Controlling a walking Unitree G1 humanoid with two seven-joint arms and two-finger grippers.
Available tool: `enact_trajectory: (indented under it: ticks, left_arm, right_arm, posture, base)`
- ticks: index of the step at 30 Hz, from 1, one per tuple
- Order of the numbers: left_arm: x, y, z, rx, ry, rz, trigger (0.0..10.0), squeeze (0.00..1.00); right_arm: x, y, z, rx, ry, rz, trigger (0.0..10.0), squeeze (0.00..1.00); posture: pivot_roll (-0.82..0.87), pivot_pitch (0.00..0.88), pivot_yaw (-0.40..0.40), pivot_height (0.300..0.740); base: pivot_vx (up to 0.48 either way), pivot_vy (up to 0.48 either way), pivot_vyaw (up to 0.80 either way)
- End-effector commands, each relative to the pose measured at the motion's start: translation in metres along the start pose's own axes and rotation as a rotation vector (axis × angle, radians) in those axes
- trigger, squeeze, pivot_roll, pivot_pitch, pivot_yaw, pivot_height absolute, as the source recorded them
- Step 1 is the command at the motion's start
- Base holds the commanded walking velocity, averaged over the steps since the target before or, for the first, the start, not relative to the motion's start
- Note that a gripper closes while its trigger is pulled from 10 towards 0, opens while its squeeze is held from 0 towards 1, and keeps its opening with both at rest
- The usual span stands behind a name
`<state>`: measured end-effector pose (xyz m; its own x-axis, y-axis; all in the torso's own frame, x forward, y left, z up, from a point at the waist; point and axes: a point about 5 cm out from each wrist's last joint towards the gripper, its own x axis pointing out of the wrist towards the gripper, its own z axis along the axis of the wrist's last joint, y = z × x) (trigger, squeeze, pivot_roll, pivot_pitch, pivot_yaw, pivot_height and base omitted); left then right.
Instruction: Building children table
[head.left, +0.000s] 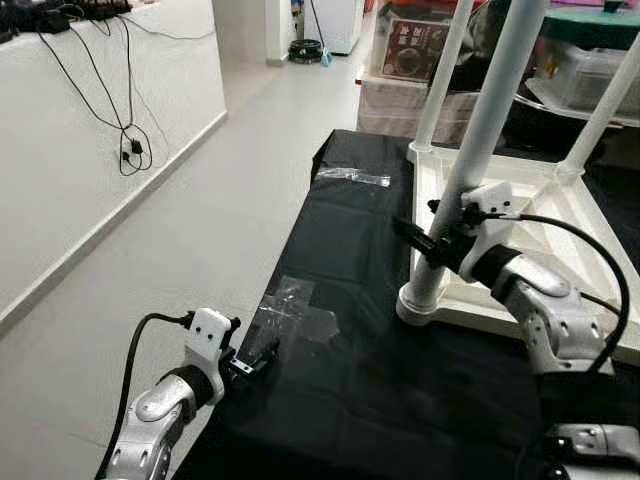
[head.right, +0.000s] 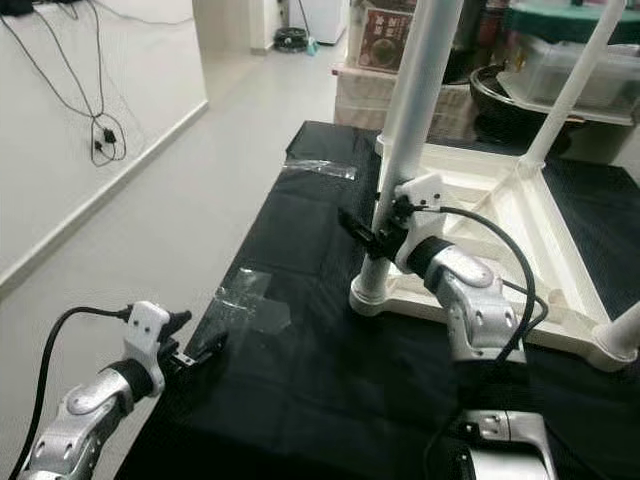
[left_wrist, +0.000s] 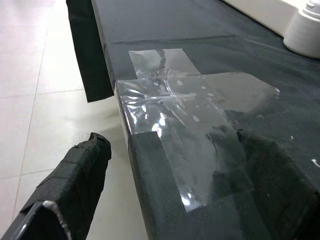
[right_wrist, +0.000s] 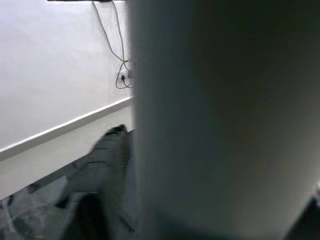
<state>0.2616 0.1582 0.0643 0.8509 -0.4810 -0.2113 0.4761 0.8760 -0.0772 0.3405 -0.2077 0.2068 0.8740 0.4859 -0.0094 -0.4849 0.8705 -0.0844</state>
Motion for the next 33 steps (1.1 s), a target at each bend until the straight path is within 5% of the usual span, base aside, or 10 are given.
enact_trajectory:
  ticks: [1,9,16,17,18,21,22,27,28,33]
  left_arm:
    - [-0.002,0.000,-0.003,0.001,0.007,0.003,10.0,0.00]
    - [-0.006,0.001,-0.004,0.002,0.013,0.007,10.0,0.00]
    - [-0.002,-0.001,-0.003,0.001,0.009,-0.004,10.0,0.00]
    - [-0.001,-0.002,-0.002,0.002,0.009,-0.010,10.0,0.00]
    - [-0.001,-0.002,-0.002,0.005,0.010,-0.015,10.0,0.00]
    - [-0.001,-0.002,-0.002,0.007,0.010,-0.018,10.0,0.00]
    - [0.000,-0.002,-0.002,0.008,0.010,-0.020,10.0,0.00]
    - [0.002,-0.002,-0.001,0.008,0.006,-0.022,10.0,0.00]
    - [0.002,-0.002,-0.001,0.007,0.005,-0.023,10.0,0.00]
    - [0.003,-0.003,-0.001,0.007,0.006,-0.025,10.0,0.00]
  right_arm:
    - [0.002,0.002,0.002,-0.010,-0.008,0.020,0.0,0.00]
    - [0.003,0.016,-0.029,0.038,0.041,-0.051,0.0,0.00]
    - [-0.022,0.016,-0.072,0.116,0.207,-0.830,0.0,0.00]
    - [-0.026,0.032,-0.076,0.126,0.234,-0.890,7.3,0.00]
    - [-0.022,0.046,-0.066,0.111,0.175,-0.832,10.0,0.00]
    - [-0.014,0.055,-0.052,0.126,0.073,-0.702,10.0,0.00]
    - [-0.011,0.053,-0.039,0.143,-0.008,-0.629,10.0,1.00]
    - [-0.003,0.036,-0.014,0.122,-0.103,-0.408,10.0,0.93]
    - [0.001,0.028,-0.004,0.124,-0.118,-0.306,10.0,0.00]
    - [0.003,0.013,0.017,0.063,-0.155,-0.121,10.0,0.00]
  posture:
    - [0.06,0.000,-0.067,0.740]
    - [0.06,0.000,-0.062,0.740]
    - [0.05,0.000,-0.045,0.740]
    - [0.05,0.000,-0.041,0.740]
    - [0.04,0.000,-0.035,0.740]
    - [0.04,0.000,-0.036,0.740]
    - [0.04,0.000,-0.037,0.740]
    - [0.03,0.000,-0.037,0.740]
    - [0.03,0.000,-0.036,0.740]
    - [0.03,0.000,-0.036,0.740]
  base:
    - [0.000,0.000,0.00]
    - [0.000,0.000,0.00]
    - [0.000,0.000,0.00]
    - [0.000,0.000,0.00]
    - [0.000,0.000,0.00]
    - [0.000,0.000,0.00]
    - [0.000,0.000,0.00]
    - [0.000,0.000,0.00]
    - [0.000,0.000,0.00]
    - [0.000,0.000,0.00]
